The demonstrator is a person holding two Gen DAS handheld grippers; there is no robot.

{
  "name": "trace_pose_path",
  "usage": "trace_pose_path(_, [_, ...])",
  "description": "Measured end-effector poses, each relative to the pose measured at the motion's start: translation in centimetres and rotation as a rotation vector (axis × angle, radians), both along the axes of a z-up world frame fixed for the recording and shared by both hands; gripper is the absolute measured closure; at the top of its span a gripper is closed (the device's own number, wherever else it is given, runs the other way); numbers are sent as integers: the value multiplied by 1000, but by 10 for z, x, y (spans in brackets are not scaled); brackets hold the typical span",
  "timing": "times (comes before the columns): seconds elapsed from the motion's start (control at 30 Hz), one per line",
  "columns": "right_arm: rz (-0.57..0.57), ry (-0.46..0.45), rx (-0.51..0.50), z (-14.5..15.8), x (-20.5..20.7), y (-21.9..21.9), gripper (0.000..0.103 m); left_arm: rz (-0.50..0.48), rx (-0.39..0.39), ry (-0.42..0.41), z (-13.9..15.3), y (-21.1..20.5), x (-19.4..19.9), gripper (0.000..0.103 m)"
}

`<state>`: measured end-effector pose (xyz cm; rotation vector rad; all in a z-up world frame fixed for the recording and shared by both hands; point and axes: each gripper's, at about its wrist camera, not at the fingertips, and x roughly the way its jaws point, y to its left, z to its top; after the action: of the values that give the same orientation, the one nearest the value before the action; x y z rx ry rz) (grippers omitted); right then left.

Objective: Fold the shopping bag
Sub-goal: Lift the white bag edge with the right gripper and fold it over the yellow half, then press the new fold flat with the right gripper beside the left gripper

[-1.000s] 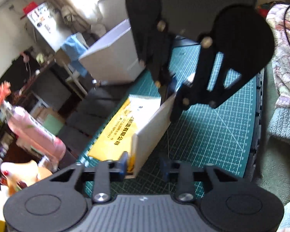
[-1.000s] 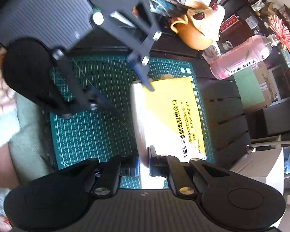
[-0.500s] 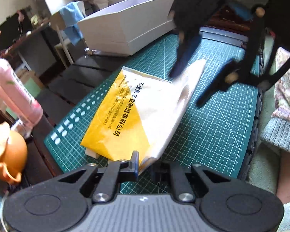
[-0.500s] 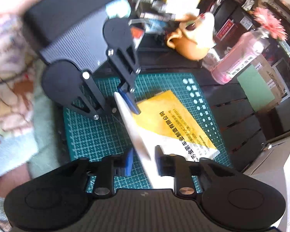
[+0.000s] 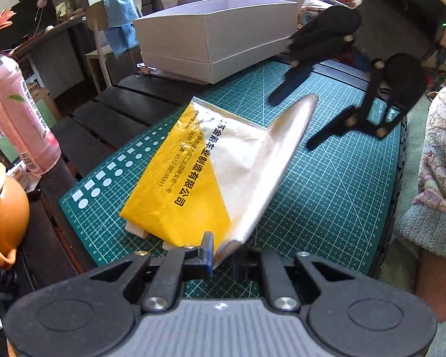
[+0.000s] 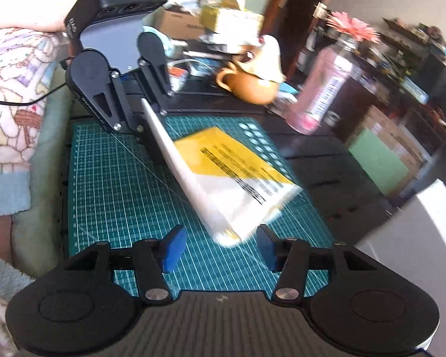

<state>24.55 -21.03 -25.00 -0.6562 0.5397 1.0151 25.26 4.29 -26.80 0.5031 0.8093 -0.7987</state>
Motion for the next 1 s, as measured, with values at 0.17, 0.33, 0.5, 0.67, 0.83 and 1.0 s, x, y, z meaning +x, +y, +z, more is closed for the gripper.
trace_pose_path(0.17, [57,138,52,-16,30,11,76,16,-30,32,1,4,3,91])
trace_pose_path(0.33, [-11,301,154,-28,51,3,76,35,-70,76,2,10,10,90])
trace_pose_path(0.5, [-169,499,294,-35,69,-6,76,108,-138,174,3,19,23,89])
trace_pose_path(0.67, [-325,741,340,-35,77,-7,77,229,-275,408,-1,43,44,88])
trace_pose_path(0.83, [-428,963,348,-41,73,-10,77,247,-313,571,-7,52,43,87])
trace_pose_path(1.0, [-574,1121,405,-48,72,-16,76,309,-346,654,-11,58,51,86])
